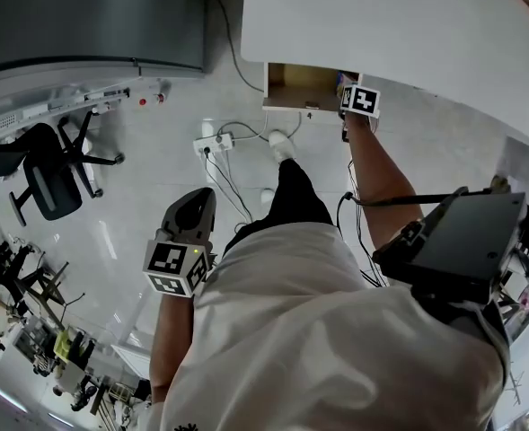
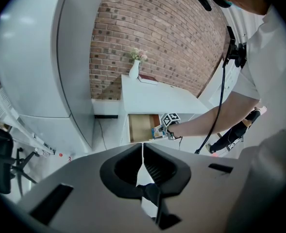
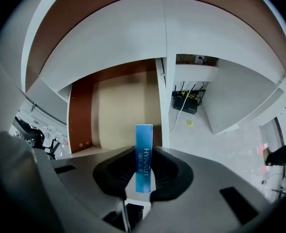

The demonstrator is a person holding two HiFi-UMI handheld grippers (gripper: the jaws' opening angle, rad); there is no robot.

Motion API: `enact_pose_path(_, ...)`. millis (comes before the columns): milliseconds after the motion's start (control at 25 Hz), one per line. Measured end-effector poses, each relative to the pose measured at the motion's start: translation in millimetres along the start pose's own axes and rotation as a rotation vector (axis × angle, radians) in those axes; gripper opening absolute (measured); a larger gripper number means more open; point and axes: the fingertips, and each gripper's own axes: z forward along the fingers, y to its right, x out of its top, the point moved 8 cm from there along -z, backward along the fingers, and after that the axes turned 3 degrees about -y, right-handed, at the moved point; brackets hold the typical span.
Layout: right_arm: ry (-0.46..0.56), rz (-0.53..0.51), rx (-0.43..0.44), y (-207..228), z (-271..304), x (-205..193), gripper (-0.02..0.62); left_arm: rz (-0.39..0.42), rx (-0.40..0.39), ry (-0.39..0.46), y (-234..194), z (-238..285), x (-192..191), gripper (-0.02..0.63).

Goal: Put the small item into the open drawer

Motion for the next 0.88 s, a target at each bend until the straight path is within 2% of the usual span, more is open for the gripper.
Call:
enact_pose_path(520, -0.015, 0.008, 0.024, 2.8, 4.2, -3.5, 0.109, -0.009, 0.006, 0.004, 6.4, 0.8, -4.2, 0.029)
enact_pose_path(880, -0.009, 0.001, 0.035, -1.0, 2.2, -1.0, 0.156, -0.013, 0.004, 0.01, 4.9, -1.7, -4.5, 0.029)
